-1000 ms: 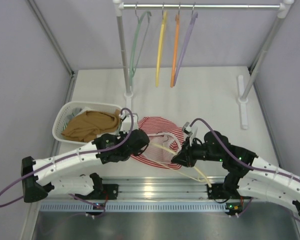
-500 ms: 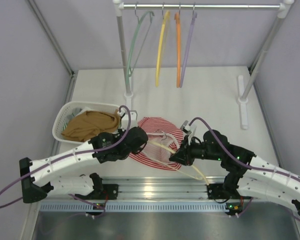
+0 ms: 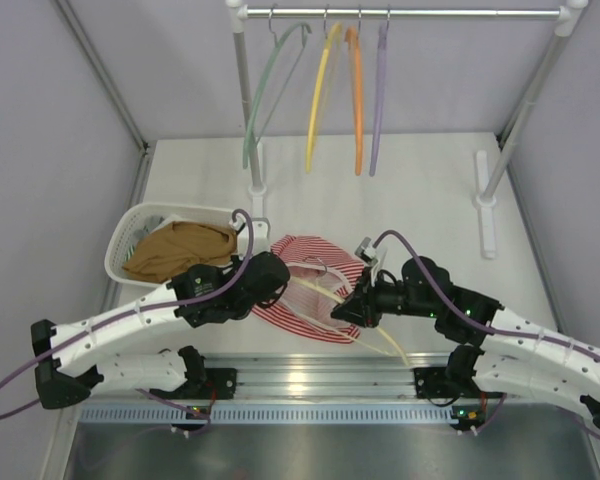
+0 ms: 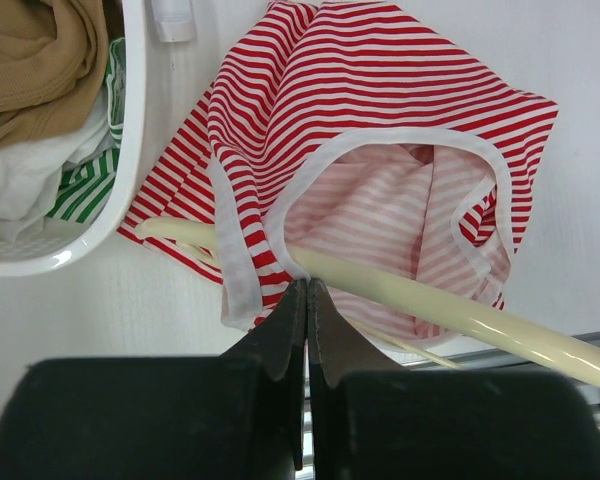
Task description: Place the tank top on the hanger
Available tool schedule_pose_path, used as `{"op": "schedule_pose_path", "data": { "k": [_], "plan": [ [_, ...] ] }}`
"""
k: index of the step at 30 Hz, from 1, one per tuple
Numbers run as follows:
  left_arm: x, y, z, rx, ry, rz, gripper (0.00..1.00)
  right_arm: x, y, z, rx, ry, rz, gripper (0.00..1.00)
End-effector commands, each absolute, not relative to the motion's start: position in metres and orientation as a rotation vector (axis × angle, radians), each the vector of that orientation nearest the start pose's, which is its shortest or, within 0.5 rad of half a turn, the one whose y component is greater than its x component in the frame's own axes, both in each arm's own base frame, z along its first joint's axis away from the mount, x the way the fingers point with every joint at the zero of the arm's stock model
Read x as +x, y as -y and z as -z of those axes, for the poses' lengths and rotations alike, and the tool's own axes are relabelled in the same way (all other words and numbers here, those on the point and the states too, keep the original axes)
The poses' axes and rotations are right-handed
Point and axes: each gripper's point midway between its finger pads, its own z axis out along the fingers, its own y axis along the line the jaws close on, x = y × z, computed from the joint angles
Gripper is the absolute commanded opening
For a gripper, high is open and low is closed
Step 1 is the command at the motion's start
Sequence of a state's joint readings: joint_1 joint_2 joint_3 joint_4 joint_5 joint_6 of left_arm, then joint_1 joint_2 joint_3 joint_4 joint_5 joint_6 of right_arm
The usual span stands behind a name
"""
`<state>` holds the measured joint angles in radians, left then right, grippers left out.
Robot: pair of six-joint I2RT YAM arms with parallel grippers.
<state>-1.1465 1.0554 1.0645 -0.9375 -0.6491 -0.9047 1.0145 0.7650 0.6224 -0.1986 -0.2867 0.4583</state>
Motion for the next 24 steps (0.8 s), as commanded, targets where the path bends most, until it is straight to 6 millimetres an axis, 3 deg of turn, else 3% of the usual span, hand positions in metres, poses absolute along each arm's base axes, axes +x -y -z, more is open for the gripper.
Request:
{"op": "schedule_pose_path", "data": {
  "k": [1, 16, 24],
  "plan": [
    [0.183, 0.208, -0.233, 0.003, -2.206, 0.339, 0.0, 0.09, -0.304, -0.253, -0.817, -1.745, -1.365, 0.0],
    [0.186, 0.213, -0.252, 0.038, -2.162, 0.382, 0.06, 0.097, -0.311, -0.253, -0.793, -1.673, -1.368, 0.0],
    [0.185, 0.213, -0.262, 0.092, -2.123, 0.415, 0.25, 0.097, -0.314, -0.26, -0.787, -1.626, -1.391, 0.0]
  ]
}}
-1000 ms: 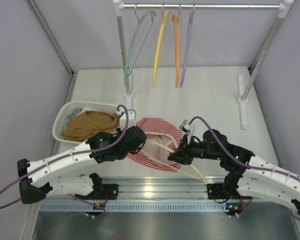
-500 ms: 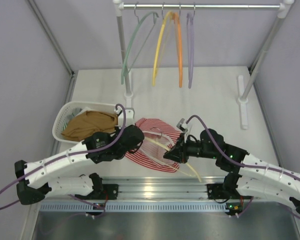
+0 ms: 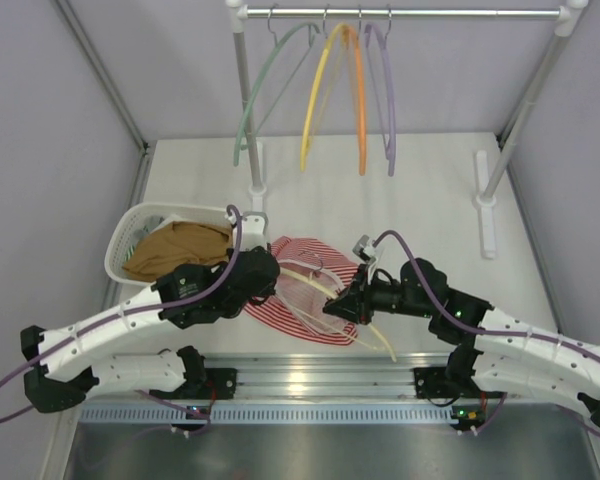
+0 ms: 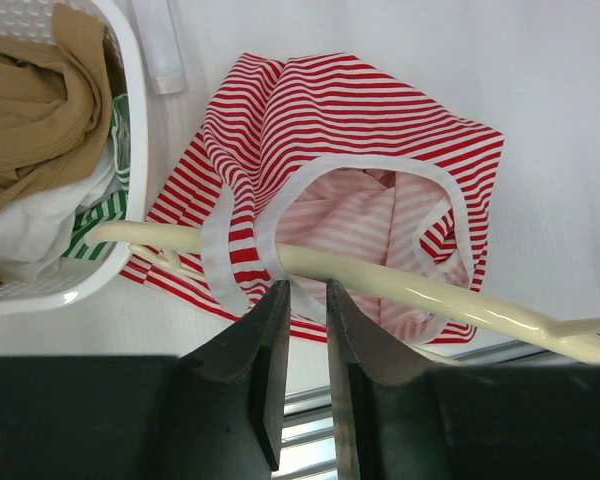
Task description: Place the tank top on the hanger
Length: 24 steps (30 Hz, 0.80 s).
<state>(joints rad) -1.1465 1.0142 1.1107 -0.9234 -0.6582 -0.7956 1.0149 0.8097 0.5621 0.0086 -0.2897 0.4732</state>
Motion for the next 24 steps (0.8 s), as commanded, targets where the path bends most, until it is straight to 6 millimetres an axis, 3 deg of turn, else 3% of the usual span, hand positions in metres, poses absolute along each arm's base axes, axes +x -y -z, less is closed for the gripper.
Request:
{"op": "schedule_pose_path", "data": {
  "k": [1, 3, 10, 14, 18, 19, 24],
  "plan": [
    [0.186, 0.214, -0.266, 0.092, -2.107, 0.429, 0.27, 0.097, -0.313, -0.258, -0.785, -1.626, -1.394, 0.0],
    [0.186, 0.214, -0.271, 0.119, -2.082, 0.437, 0.39, 0.096, -0.314, -0.263, -0.779, -1.603, -1.407, 0.0],
    [0.184, 0.212, -0.293, 0.163, -2.007, 0.508, 0.53, 0.097, -0.314, -0.261, -0.771, -1.6, -1.408, 0.0],
    [0.181, 0.21, -0.306, 0.233, -1.939, 0.538, 0.54, 0.096, -0.314, -0.261, -0.773, -1.597, -1.411, 0.0],
    [0.17, 0.222, -0.306, 0.364, -1.864, 0.639, 0.55, 0.095, -0.315, -0.261, -0.781, -1.599, -1.416, 0.0],
    [0.166, 0.227, -0.316, 0.374, -1.821, 0.71, 0.55, 0.096, -0.315, -0.261, -0.778, -1.6, -1.413, 0.0],
    [0.151, 0.245, -0.308, 0.493, -1.761, 0.823, 0.58, 0.097, -0.315, -0.26, -0.779, -1.604, -1.404, 0.0]
  ]
}}
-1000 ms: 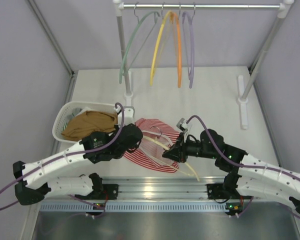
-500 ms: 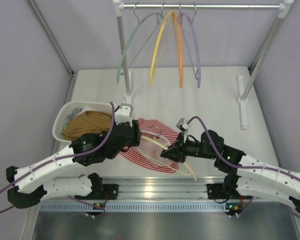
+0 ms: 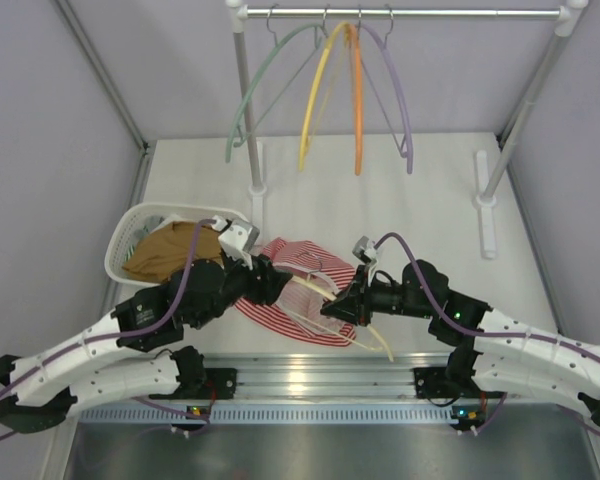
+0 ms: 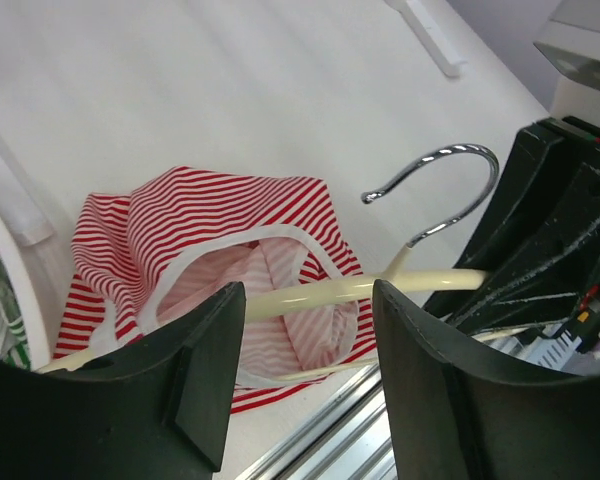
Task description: Place the tank top on the hanger
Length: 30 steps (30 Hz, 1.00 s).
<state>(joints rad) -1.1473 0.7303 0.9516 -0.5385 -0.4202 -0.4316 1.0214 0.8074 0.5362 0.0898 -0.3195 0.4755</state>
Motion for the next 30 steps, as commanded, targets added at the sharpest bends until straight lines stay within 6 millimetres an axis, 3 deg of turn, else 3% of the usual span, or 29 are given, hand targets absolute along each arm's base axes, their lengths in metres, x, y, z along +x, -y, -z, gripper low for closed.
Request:
{"op": "schedule_pose_path", "data": {
  "k": [1, 12, 19, 26, 30],
  "plan": [
    [0.15, 0.249, -0.305, 0.512, -1.764, 0.833, 0.59, 0.098, -0.315, -0.26, -0.776, -1.604, -1.4, 0.0],
    [0.158, 0.275, -0.3, 0.54, -1.732, 0.849, 0.64, 0.1, -0.317, -0.257, -0.777, -1.616, -1.395, 0.0],
    [0.167, 0.287, -0.284, 0.526, -1.749, 0.828, 0.64, 0.102, -0.319, -0.259, -0.767, -1.614, -1.388, 0.0],
    [0.173, 0.287, -0.274, 0.492, -1.757, 0.804, 0.52, 0.105, -0.321, -0.256, -0.773, -1.629, -1.375, 0.0],
    [0.174, 0.287, -0.271, 0.498, -1.765, 0.787, 0.35, 0.106, -0.32, -0.253, -0.764, -1.636, -1.365, 0.0]
  ]
}}
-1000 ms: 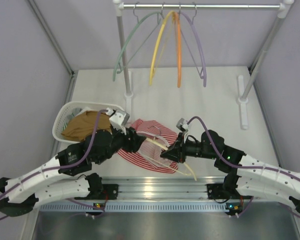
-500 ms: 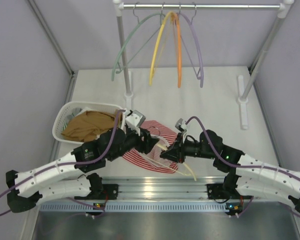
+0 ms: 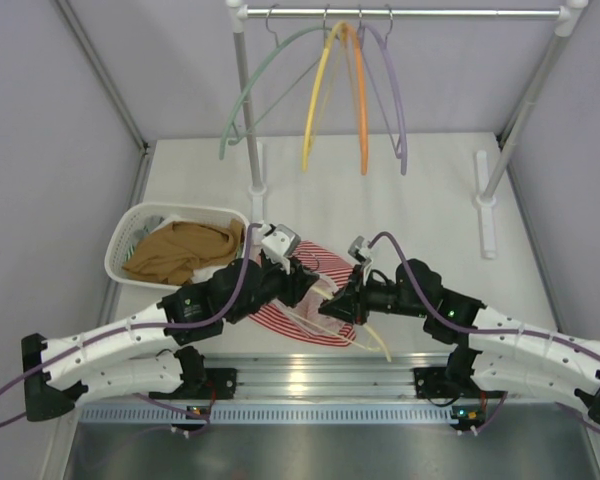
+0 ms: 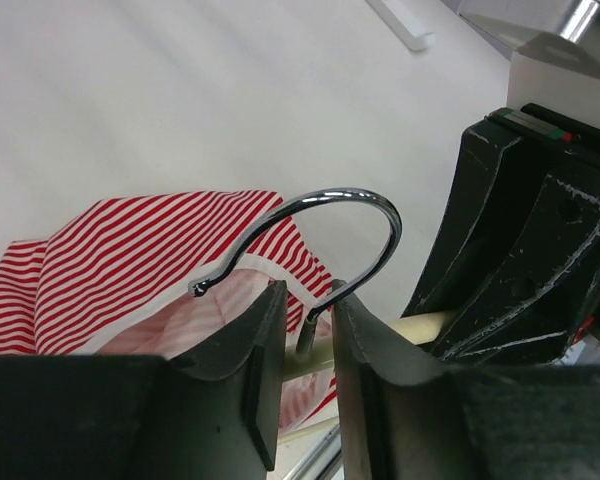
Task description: Place the tank top on the hanger
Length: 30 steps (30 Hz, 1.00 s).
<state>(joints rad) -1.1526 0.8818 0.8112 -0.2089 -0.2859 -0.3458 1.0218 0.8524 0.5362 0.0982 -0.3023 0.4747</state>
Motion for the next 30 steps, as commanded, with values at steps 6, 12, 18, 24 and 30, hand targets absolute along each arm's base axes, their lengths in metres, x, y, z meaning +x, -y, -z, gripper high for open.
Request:
{"op": "schedule_pose_path", "data": {
  "k": [6, 12, 18, 24, 30],
  "plan": [
    [0.174, 0.286, -0.27, 0.503, -1.765, 0.782, 0.1, 0.11, -0.322, -0.248, -0.761, -1.659, -1.347, 0.0],
    [0.175, 0.287, -0.272, 0.514, -1.761, 0.776, 0.0, 0.111, -0.321, -0.245, -0.754, -1.666, -1.336, 0.0],
    [0.176, 0.284, -0.27, 0.511, -1.767, 0.755, 0.0, 0.116, -0.32, -0.237, -0.742, -1.715, -1.298, 0.0],
    [0.175, 0.284, -0.264, 0.537, -1.776, 0.739, 0.0, 0.127, -0.315, -0.23, -0.694, -1.789, -1.22, 0.11],
    [0.174, 0.281, -0.259, 0.555, -1.781, 0.72, 0.0, 0.132, -0.309, -0.232, -0.644, -1.823, -1.18, 0.38]
  ]
}}
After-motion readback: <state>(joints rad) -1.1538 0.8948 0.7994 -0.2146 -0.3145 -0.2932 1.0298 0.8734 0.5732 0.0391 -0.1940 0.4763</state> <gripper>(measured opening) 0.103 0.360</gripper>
